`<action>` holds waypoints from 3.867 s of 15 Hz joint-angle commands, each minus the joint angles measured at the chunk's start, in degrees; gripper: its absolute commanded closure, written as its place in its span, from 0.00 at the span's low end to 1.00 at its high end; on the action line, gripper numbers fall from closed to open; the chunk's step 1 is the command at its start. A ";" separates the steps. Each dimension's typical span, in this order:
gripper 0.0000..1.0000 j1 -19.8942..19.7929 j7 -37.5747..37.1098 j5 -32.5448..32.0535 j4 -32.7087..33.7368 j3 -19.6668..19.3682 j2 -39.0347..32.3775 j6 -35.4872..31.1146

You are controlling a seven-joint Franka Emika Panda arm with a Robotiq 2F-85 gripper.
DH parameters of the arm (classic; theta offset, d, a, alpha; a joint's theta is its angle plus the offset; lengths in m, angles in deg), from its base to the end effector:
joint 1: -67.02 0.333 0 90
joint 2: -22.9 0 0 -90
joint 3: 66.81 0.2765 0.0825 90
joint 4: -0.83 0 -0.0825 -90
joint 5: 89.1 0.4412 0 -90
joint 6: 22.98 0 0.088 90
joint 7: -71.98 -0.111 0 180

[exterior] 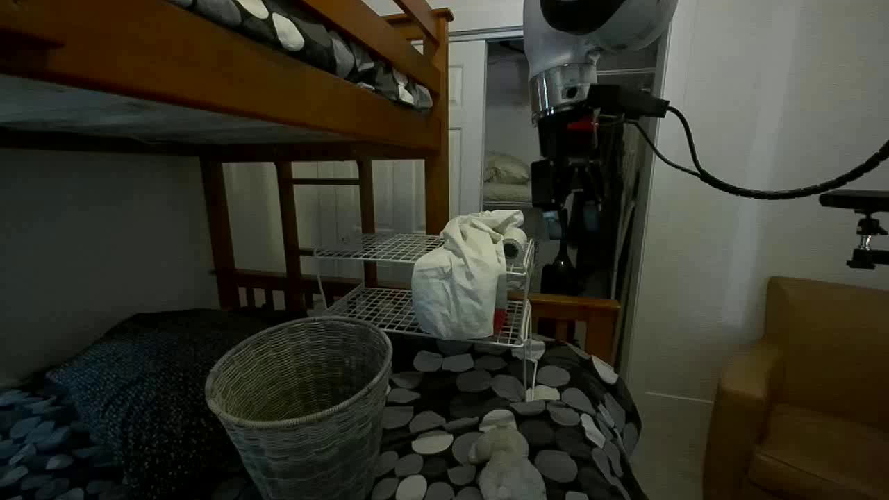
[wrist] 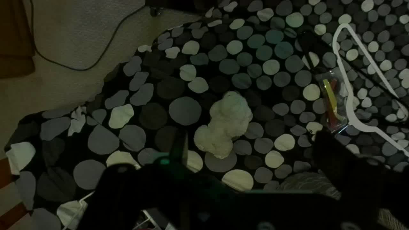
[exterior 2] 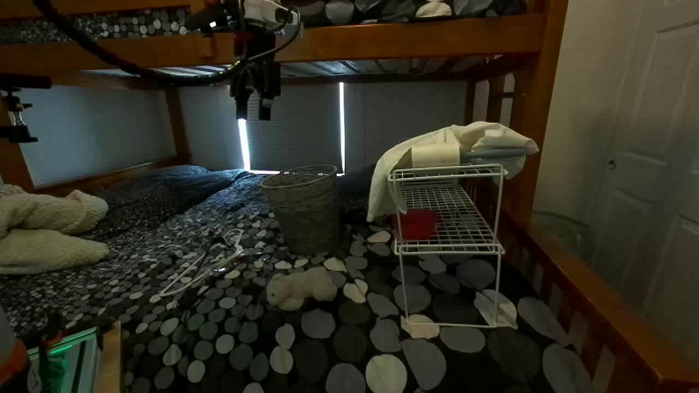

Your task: Put the bear plush toy on the white stand

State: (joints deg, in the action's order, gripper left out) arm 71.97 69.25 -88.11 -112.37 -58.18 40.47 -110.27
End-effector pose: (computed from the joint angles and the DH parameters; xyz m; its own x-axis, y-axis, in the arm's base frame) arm 0.4979 0.1281 0.5358 0.9739 0.1732 -0.1466 0.1801 -0.9830 0.0351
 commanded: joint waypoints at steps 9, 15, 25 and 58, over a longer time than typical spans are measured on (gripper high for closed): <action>0.00 -0.48 -4.32 3.02 -8.43 -1.69 1.63 -3.74; 0.00 -3.66 -18.38 -0.52 -29.14 -1.44 1.89 -20.09; 0.00 -2.39 -30.48 -10.15 -32.39 -0.44 -14.54 -30.49; 0.58 4.46 -18.26 21.45 -31.30 -2.92 -40.49 -86.63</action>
State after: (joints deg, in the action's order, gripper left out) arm 74.03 53.24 -63.70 -144.49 -59.48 1.38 -195.08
